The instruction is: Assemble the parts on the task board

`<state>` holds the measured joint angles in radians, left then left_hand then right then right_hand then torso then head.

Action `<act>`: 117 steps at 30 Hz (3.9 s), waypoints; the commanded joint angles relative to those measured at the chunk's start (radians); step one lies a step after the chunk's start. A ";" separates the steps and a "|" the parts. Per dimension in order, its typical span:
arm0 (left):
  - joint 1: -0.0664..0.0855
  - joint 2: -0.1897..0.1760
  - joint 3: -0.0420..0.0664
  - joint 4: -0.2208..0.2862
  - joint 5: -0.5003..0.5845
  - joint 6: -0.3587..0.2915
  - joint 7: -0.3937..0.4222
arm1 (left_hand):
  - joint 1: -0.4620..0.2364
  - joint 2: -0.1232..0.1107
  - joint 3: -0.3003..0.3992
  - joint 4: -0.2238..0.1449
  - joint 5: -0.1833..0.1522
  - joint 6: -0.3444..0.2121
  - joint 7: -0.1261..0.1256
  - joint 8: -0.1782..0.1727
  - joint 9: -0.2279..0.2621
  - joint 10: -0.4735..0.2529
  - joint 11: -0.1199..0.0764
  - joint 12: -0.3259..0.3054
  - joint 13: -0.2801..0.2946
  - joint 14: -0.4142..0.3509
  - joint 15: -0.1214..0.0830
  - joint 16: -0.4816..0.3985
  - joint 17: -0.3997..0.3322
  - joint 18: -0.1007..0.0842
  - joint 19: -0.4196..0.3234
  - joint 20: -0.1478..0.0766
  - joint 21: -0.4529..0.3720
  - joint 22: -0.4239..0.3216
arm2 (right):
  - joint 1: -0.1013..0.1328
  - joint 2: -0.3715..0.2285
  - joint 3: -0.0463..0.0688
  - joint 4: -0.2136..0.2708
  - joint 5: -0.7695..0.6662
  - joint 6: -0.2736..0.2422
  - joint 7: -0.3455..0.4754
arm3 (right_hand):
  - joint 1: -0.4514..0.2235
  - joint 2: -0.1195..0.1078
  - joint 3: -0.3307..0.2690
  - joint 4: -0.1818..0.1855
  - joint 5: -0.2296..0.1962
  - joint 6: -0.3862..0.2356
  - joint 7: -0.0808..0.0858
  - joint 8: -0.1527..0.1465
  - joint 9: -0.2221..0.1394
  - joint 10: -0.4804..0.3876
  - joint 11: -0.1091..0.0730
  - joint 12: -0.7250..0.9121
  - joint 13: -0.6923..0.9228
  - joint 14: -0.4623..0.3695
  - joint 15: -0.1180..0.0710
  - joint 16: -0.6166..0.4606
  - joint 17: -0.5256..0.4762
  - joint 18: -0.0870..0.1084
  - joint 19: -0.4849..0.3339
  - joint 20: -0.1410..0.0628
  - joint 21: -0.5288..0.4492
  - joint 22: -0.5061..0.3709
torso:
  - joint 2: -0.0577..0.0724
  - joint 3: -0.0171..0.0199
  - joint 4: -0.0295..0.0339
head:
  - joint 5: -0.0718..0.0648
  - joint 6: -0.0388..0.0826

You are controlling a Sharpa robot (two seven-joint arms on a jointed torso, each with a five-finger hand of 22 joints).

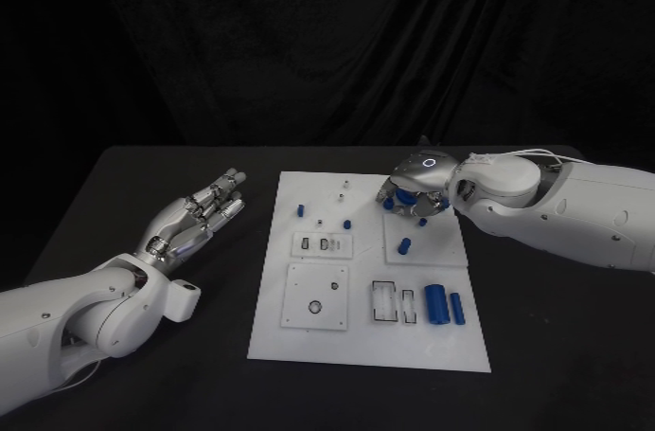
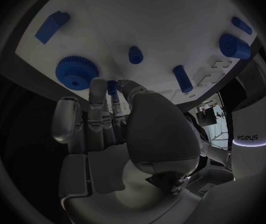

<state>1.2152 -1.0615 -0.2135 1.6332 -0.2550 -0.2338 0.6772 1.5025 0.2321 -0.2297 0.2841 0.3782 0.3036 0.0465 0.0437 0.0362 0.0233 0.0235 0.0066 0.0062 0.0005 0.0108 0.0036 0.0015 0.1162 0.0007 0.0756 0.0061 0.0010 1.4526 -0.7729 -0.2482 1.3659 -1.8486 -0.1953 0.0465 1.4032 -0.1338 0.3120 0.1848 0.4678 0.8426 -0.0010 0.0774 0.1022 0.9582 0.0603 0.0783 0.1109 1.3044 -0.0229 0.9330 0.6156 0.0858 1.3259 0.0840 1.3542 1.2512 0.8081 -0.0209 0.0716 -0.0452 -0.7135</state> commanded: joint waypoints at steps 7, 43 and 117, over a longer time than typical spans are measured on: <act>0.002 0.003 0.001 -0.004 -0.008 0.024 0.133 | 0.011 -0.001 0.002 -0.003 0.004 -0.010 -0.001 -0.007 -0.002 -0.005 0.002 -0.002 -0.002 0.000 0.007 -0.004 -0.002 0.017 -0.001 0.007 -0.006 -0.001 | -0.008 0.019 0.001 -0.027 -0.009 -0.035 0.010 | 0.015 0.007 0.042 -0.009 0.000 0.093 0.002 0.035 0.031 0.030 -0.006 -0.004 -0.005 -0.006 -0.006 0.023 0.008 -0.009 0.006 -0.001 0.010 0.019 | 0.000 -0.0018 -0.0008 | 0.002 -0.002; 0.002 0.000 0.001 -0.013 -0.008 0.035 0.117 | 0.016 0.003 0.003 -0.005 0.004 -0.011 0.004 -0.007 -0.001 -0.008 0.004 -0.003 -0.002 0.000 0.012 -0.004 -0.002 0.026 0.000 0.022 -0.006 -0.001 | 0.037 0.092 0.002 -0.060 -0.009 -0.162 0.035 | 0.025 -0.002 0.085 -0.031 -0.002 0.143 0.022 0.045 0.116 0.196 -0.043 0.023 -0.004 -0.019 -0.028 -0.005 -0.055 -0.009 0.004 -0.021 0.005 0.042 | 0.001 -0.0063 -0.0045 | 0.020 0.002; 0.002 0.044 0.001 -0.052 -0.008 0.065 0.106 | 0.022 0.008 0.005 -0.008 0.004 -0.003 0.008 -0.005 0.000 -0.008 0.008 -0.003 -0.002 0.000 0.019 -0.004 -0.002 0.035 0.000 0.037 -0.005 0.000 | 0.006 0.294 0.006 -0.295 -0.011 -0.086 0.050 | 0.008 -0.007 0.092 -0.013 -0.002 0.104 0.031 0.015 0.125 0.178 -0.049 -0.009 -0.011 -0.027 -0.031 -0.028 -0.082 -0.010 0.004 -0.026 -0.004 0.047 | 0.006 -0.0099 0.0012 | 0.009 -0.013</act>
<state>1.2152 -1.0198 -0.2134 1.5805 -0.2564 -0.1838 0.6776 1.5143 0.2362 -0.2269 0.2813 0.3781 0.3003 0.0503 0.0398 0.0359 0.0198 0.0269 0.0066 0.0048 0.0005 0.0253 0.0037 0.0014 0.1319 0.0007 0.1041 0.0061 0.0017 1.4634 -0.4795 -0.2420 1.0715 -1.8509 -0.2735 0.0947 1.4212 -0.1372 0.4029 0.1655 0.4685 0.9512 0.0261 0.0956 0.2265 1.1450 0.0128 0.0745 0.1009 1.2836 -0.0542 0.9085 0.5340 0.0860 1.3328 0.0591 1.3553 1.2967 0.8142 -0.0306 0.0723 -0.0363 -0.7261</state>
